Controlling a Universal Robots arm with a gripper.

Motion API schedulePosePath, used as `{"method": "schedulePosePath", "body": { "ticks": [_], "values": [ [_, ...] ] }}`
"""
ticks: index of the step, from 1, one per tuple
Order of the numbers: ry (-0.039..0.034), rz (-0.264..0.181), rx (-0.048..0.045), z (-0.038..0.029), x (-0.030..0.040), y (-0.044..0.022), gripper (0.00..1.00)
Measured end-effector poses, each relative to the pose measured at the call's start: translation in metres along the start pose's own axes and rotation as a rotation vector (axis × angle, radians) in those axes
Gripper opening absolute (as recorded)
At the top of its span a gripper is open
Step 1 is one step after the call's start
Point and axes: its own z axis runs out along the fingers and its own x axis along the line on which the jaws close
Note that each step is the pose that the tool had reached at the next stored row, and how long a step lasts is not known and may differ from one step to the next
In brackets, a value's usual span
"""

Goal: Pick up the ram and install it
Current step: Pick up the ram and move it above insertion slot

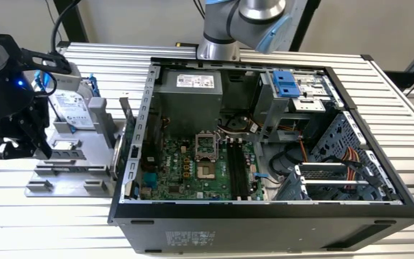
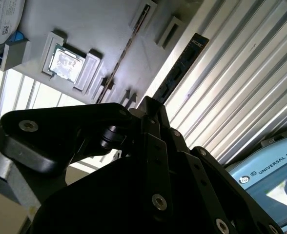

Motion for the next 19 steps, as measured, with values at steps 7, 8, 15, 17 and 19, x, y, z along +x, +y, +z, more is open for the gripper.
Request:
{"method": "schedulePosePath", "body": {
  "ticks": [7,8,15,17,19],
  "values": [
    [0.0001,0.0,-0.0001,-0.0048,0.0,0.0001,0.0],
    [0.0001,0.0,0.0,-0.0054,0.0,0.0001,0.0],
    [0.0,0.0,0.0,-0.0099,0.0,0.0001,0.0],
    [0.0,0.0,0.0,-0.0112,0.0,0.0001,0.0],
    [0.0,0.0,0.0001,-0.0124,0.0,0.0001,0.0]
  ]
}}
